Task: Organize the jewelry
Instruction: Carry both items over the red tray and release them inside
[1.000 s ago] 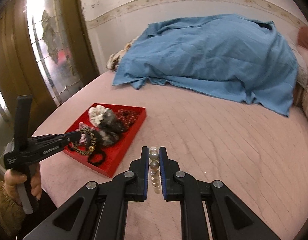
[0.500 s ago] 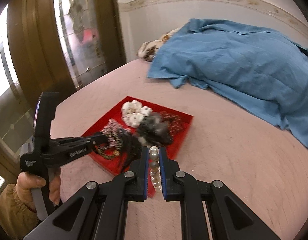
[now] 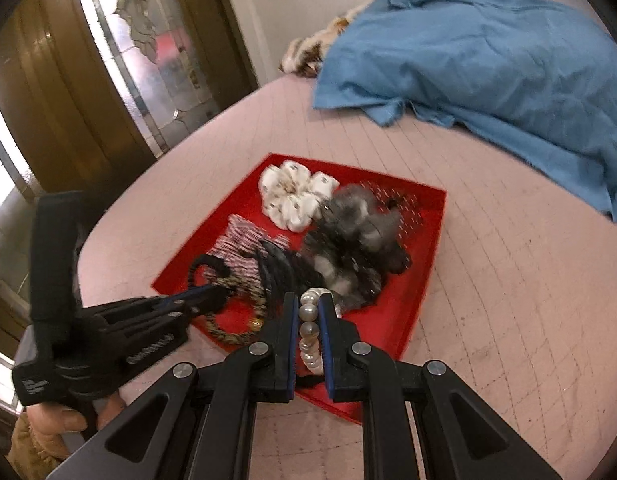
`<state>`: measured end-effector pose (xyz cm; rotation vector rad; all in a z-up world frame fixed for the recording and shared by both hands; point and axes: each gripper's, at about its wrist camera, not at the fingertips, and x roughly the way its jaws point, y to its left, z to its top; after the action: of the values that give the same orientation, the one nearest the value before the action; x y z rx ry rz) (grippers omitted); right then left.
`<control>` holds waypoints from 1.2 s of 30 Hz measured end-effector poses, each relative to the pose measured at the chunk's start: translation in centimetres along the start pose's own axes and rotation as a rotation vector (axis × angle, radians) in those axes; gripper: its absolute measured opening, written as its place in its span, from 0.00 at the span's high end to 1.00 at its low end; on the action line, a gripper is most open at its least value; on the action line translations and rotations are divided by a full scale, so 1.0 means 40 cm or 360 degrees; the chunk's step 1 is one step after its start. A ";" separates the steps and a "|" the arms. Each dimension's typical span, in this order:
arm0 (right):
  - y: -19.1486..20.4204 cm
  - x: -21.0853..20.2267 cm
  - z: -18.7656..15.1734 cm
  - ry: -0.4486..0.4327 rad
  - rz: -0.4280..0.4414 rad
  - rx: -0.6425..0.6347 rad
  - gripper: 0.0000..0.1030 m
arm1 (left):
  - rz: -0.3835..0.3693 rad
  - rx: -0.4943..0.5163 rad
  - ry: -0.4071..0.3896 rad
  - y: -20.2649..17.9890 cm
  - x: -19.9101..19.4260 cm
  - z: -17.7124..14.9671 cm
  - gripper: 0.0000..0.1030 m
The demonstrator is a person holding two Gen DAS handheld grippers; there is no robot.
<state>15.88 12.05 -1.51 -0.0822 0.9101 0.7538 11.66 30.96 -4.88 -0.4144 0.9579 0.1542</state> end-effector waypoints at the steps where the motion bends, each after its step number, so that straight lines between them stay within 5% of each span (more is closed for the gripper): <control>1: -0.005 0.005 -0.003 0.0009 -0.0013 0.0003 0.89 | 0.0010 0.0008 0.0000 -0.002 0.001 -0.002 0.95; 12: -0.073 0.046 -0.032 0.0083 -0.0083 0.0083 0.89 | 0.0118 0.0104 -0.0002 -0.029 0.019 -0.014 0.94; 28: -0.087 0.054 -0.048 0.0089 -0.0084 0.0116 0.87 | 0.0098 0.0094 -0.0034 -0.029 0.013 -0.014 0.92; 31: -0.094 0.050 -0.049 0.0080 -0.0068 0.0150 0.68 | 0.0078 0.0094 -0.0051 -0.033 0.006 -0.014 0.80; 33: -0.096 0.045 -0.050 0.0067 -0.0052 0.0173 0.65 | 0.0053 0.0082 -0.0078 -0.034 -0.003 -0.012 0.60; 36: -0.093 0.034 -0.050 0.0049 -0.0044 0.0178 0.65 | 0.0010 0.0066 -0.0118 -0.033 -0.019 -0.009 0.55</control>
<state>17.36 9.31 -4.66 -0.0081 0.9768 0.6761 11.36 29.63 -4.10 -0.3650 0.8883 0.1543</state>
